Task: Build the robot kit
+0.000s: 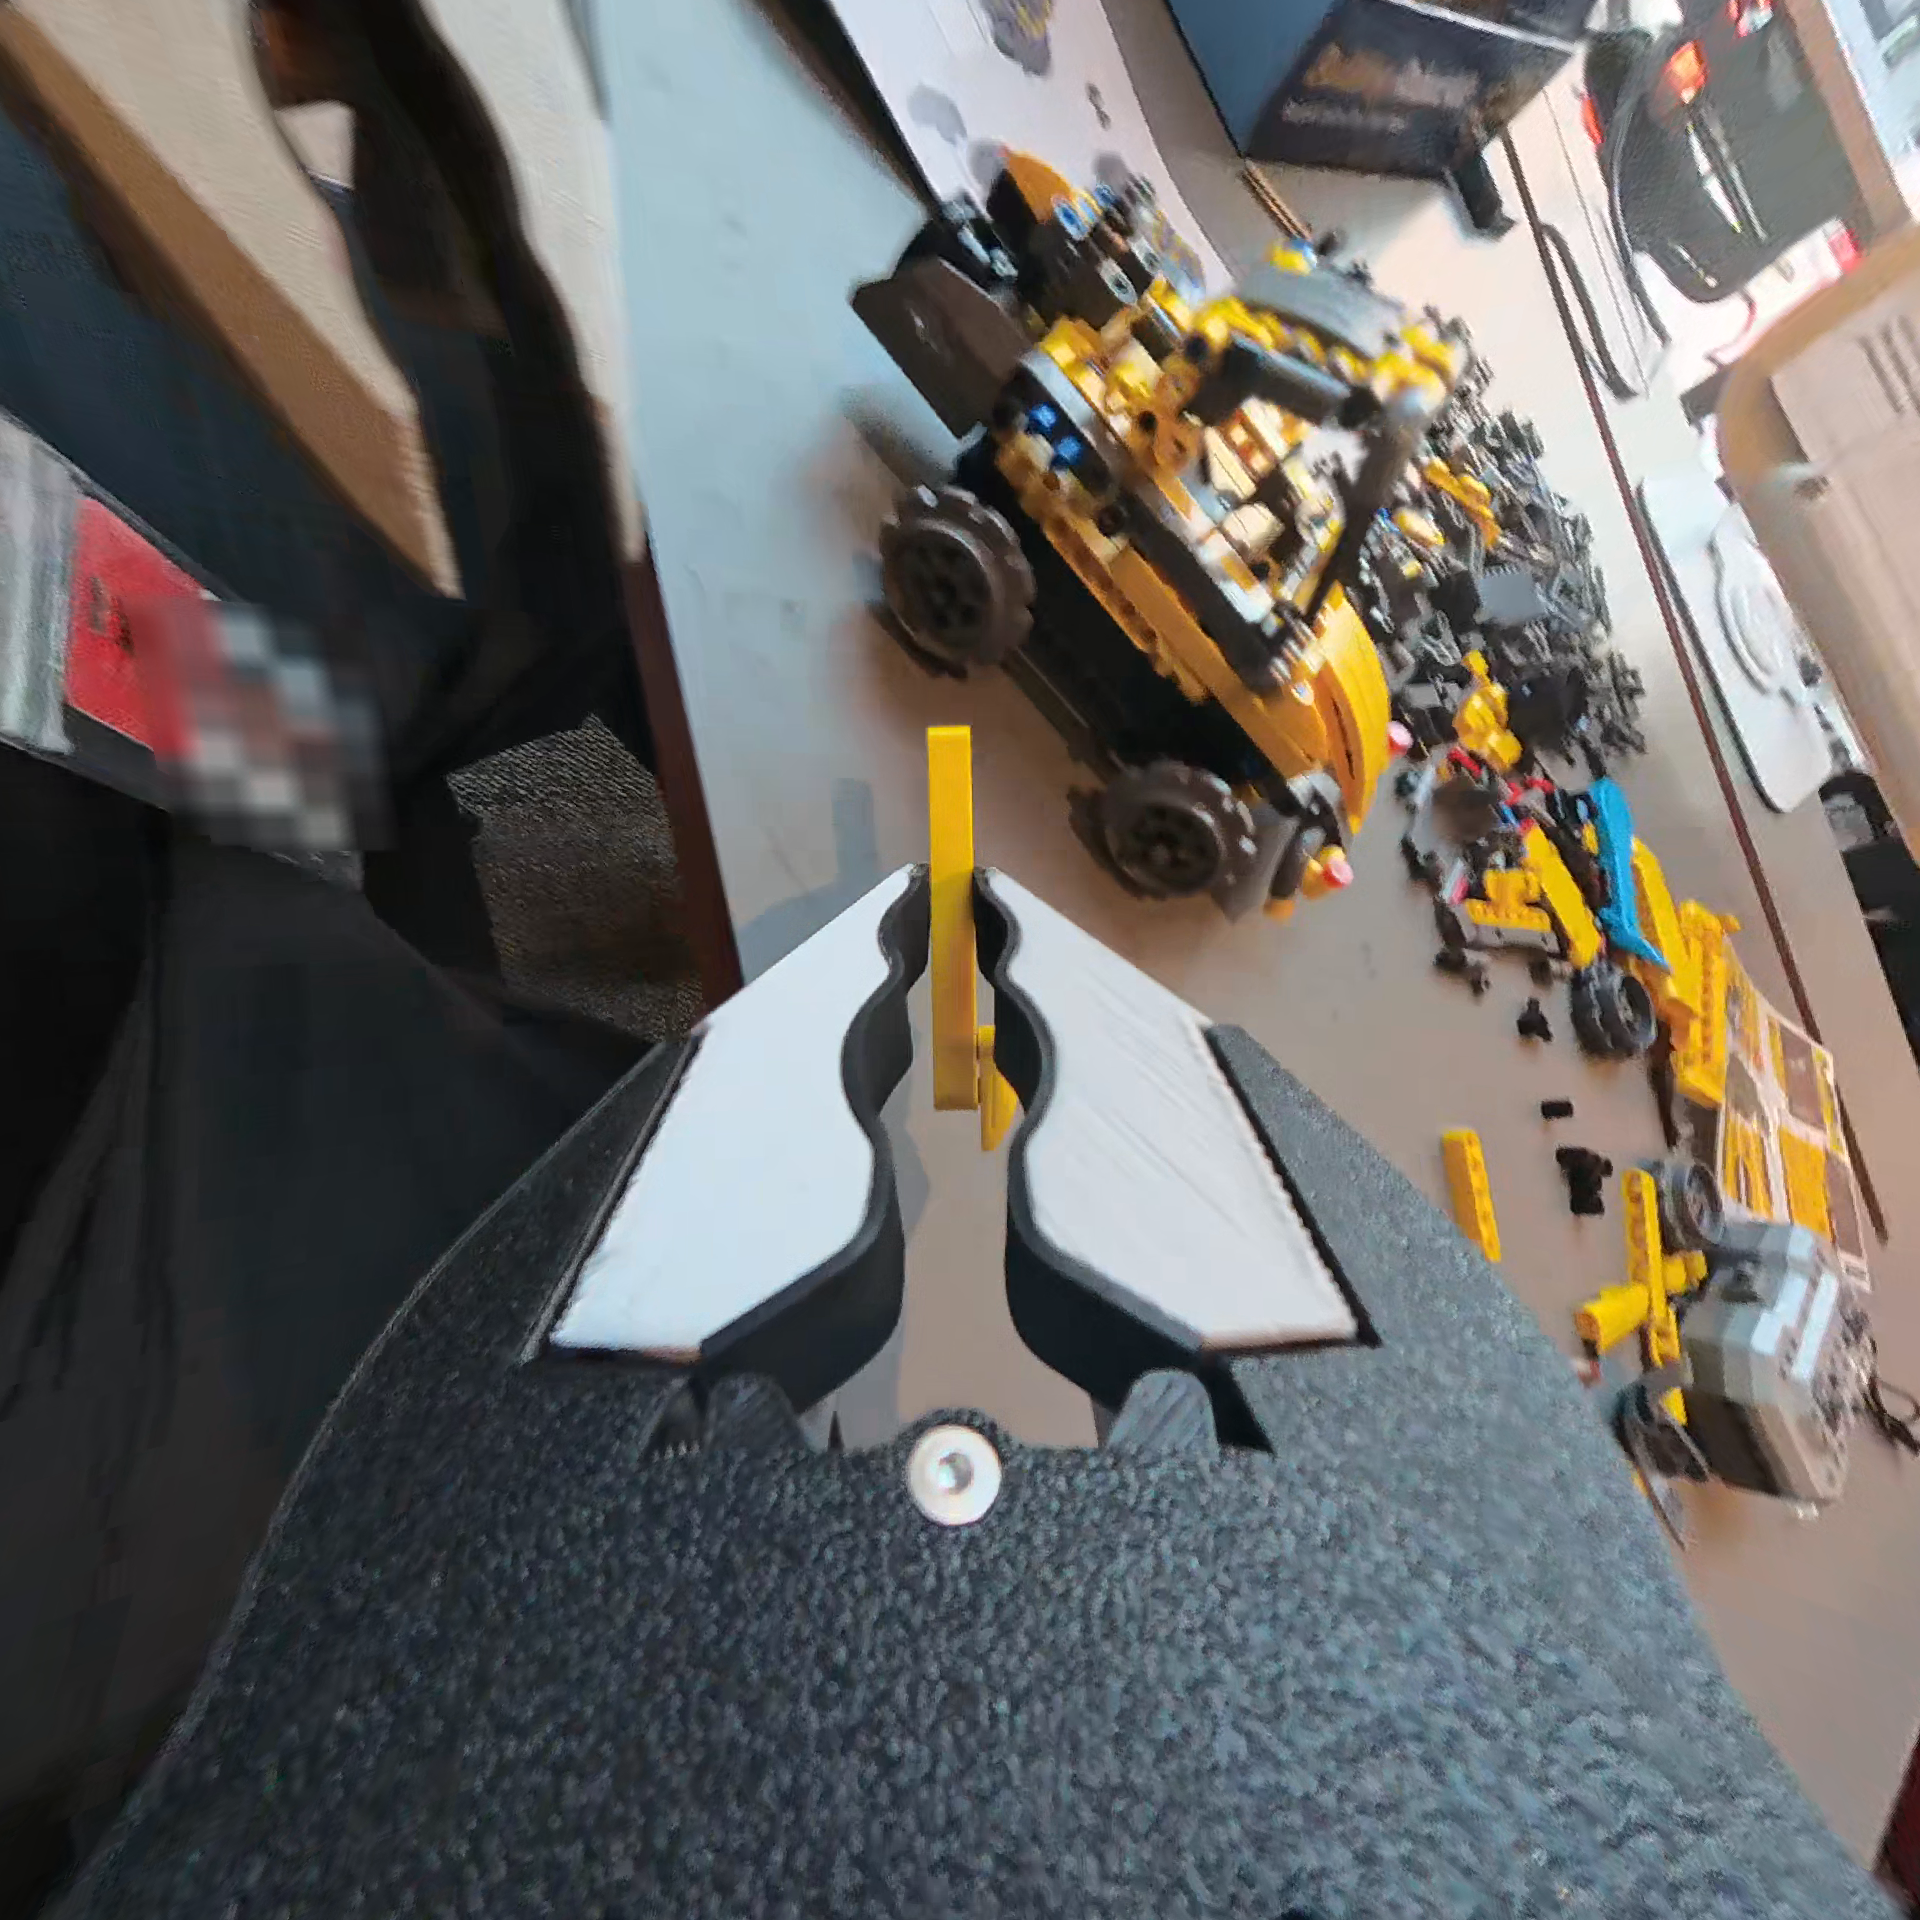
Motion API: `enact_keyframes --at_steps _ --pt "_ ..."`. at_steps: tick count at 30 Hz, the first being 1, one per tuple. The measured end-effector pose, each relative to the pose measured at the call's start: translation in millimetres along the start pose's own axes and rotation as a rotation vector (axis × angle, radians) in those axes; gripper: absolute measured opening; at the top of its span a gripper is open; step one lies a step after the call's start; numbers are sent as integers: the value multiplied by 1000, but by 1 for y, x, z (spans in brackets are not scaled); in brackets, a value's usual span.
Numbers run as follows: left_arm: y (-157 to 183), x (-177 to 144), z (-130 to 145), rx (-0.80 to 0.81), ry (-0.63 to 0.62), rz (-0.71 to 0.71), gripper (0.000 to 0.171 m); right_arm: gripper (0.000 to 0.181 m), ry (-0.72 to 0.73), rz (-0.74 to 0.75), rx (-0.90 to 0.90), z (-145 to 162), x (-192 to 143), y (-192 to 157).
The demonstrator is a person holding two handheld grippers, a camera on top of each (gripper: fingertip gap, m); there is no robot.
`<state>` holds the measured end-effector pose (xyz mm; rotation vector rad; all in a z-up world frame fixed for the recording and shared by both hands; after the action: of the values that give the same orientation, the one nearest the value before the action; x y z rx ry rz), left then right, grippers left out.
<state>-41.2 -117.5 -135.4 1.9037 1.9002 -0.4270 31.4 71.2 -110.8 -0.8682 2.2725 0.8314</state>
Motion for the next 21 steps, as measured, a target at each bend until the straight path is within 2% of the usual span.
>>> enact_keyframes --at_steps 7,13,17,21 --pt "-19 -2 -4 -80 35 -14 29 8 36 -41 -132 -28 8 -30" --pt "-20 -4 -7 -166 65 110 28 7 64 -77 -223 -43 7 -46" --pt "-14 -7 -9 -166 76 199 9 8 52 -69 -273 -50 6 -55" --pt "-10 -10 -8 -145 79 211 7 8 49 -53 -284 -52 6 -59"
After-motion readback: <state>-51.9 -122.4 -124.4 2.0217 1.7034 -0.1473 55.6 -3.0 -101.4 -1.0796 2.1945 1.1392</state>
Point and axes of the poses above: each gripper's, where its closed fingertips meet, x out along the fingers, z out of its underside, y = z × x across the jaws, the point moved 10 cm from there along -x, back along the fingers, and after that the axes turned 12 degrees about -z, right-handed, at the moved point
